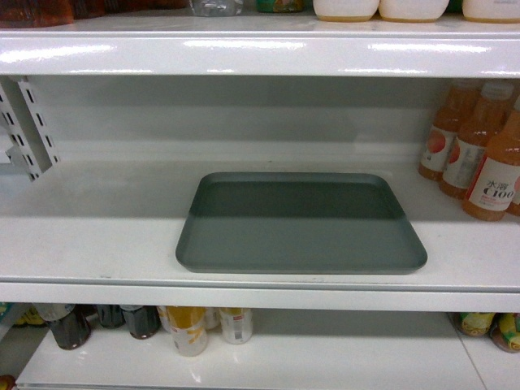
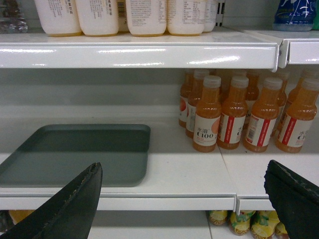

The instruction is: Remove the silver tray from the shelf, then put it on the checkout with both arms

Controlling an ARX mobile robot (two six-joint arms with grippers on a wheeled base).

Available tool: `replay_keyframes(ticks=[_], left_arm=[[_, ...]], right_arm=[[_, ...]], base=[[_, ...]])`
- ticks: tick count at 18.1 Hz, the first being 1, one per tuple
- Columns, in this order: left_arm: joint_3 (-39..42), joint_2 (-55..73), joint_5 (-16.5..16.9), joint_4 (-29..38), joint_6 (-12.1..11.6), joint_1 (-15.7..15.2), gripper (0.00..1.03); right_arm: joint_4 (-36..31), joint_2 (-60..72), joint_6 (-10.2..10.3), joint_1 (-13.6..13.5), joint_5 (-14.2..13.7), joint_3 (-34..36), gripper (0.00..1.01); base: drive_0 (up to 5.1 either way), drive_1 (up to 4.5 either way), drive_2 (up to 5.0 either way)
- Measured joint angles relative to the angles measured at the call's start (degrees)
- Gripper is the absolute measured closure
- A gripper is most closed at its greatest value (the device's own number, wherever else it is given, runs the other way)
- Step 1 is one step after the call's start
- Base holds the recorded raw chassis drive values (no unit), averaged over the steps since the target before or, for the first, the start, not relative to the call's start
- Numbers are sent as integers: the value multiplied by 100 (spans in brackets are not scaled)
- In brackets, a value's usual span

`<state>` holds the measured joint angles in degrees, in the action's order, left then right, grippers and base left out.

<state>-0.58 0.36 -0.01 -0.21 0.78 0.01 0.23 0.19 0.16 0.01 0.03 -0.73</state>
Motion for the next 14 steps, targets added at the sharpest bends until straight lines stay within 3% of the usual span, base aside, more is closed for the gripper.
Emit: replay_keyframes(ticks=[14], left_arm=[[0,0,0,0,0,0,5]], right_arm=[[0,0,0,0,0,0,3]], base=[[0,0,0]])
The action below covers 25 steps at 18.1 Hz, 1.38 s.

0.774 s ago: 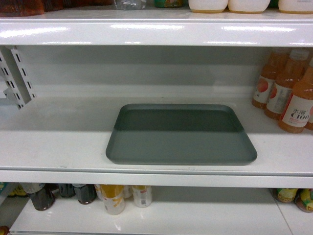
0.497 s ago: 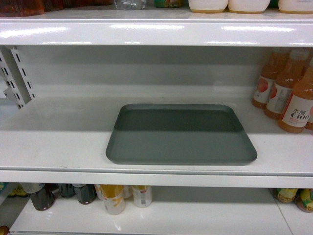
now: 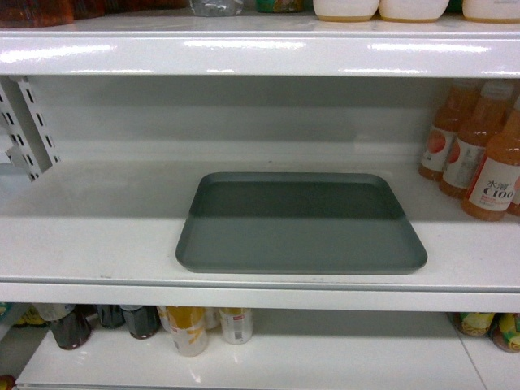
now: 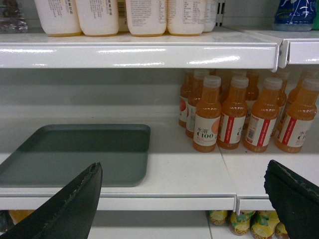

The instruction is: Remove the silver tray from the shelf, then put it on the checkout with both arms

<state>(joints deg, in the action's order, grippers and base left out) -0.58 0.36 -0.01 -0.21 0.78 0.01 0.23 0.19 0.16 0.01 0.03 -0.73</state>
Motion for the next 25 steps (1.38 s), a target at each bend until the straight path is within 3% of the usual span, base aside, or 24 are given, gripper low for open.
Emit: replay_keyframes(ticks=[12,13,14,15,16,17,18,20,22,23,24,25], left_arm=[[0,0,0,0,0,0,5],[-22,28,-116,-133,24,37,5],[-122,138,-446,-461,94,146,5],[-282,468,-966,-761,234,433,5],[-590,1871,-1829,-350,564,802,5],[-651,2815,-1838,262,699,691,5],[-741,3969,-1502,1014,822,570,5],[-1303,6105,-754,2194,844,562,5],[-2127,8028,-448,2610,813,717,5],[-2404,8651,-350,2699,782,780,5],[-3071,9748,-315,2793,776,848,5],[-3484,10242,-315,2811,778,870,5]], right_arm=[[0,0,0,0,0,0,3],[0,0,0,0,0,0,3],[48,13,-7,13,50,-2,3],[413,111,-44,142,431,-103,3],[697,929,-83,267,1375,-299,3],[413,1464,-61,66,1729,-304,3],[-61,2028,2,-138,1740,-308,3],[-1259,3792,205,-529,1447,-376,3],[-2643,5893,476,-914,1228,-807,3],[-3029,6542,577,-994,1147,-1014,3],[-3637,8124,863,-1139,1062,-1631,3],[-3742,8736,977,-1198,984,-1961,3]], base=[[0,0,0],[0,0,0],[0,0,0],[0,0,0],[0,0,0],[0,0,0],[0,0,0],[0,0,0],[0,0,0],[0,0,0],[0,0,0],[0,0,0]])
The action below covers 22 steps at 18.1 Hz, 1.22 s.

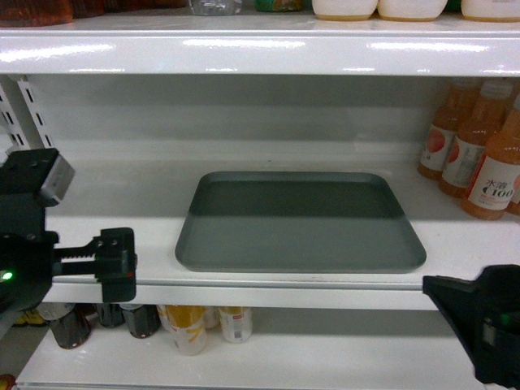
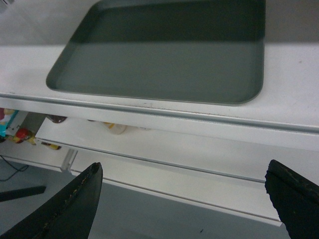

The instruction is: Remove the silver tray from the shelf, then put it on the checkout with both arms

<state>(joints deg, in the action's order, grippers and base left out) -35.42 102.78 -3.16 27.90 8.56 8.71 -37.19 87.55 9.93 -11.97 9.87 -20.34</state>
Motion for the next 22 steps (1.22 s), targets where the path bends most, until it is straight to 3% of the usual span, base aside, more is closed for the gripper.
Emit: replay_keyframes(ticks=[6,9,11,14,18,22], left_arm=[[-2028,1797,-72,-501,-46,111,5],[-2706,2267,-87,-704,-37,208,5],[-3204,2599,-116,-1021,11,236,5],[-3755,3084,-195,-1338,24,295,5],[-4339,3331,-201,-1755,55,354,5],[-4651,3473,-195,-1937,179,385,5]], right_arm=[[-142,1974,369,-31,-369,-1766,3],[70,2577,393,-48,-651,-2498,3],[210,3053,348,-42,-874,-3049,3],[535,3812,72,15,-1113,-3803,3],[1128,4376,-345,232,-1222,-4789,3],[1532,4780,-468,352,-1292,-5274,3]], base=[[0,0,0],[0,0,0],[0,0,0],[0,0,0],[0,0,0],[0,0,0]])
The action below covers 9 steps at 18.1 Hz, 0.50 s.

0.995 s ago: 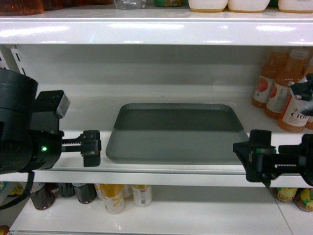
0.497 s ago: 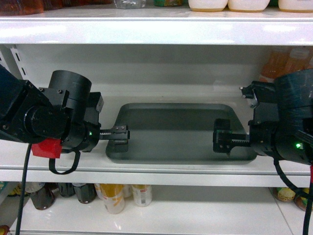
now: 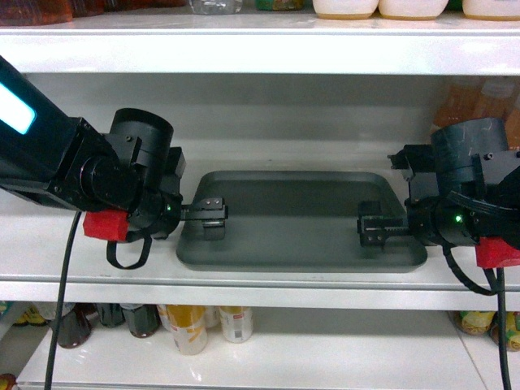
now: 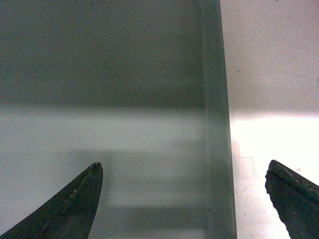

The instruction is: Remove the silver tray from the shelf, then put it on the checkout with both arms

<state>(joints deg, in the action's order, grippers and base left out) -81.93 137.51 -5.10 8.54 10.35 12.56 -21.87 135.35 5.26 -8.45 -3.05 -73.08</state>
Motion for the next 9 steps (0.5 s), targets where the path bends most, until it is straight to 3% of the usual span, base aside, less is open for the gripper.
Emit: replay_keyframes(ticks=[5,7,9], left_arm=[[-227,79,33,-380,42,11,5],[-249,94,76,-415,35,13,5],[-306,109,181,-542,66,28,21]], right_arm=[[299,157,-55,101,35,-269,5],[367,221,-125,136,74,-350,21],[511,236,-223,138,83,-439,37]], base=[[0,0,0],[0,0,0],[0,0,0]])
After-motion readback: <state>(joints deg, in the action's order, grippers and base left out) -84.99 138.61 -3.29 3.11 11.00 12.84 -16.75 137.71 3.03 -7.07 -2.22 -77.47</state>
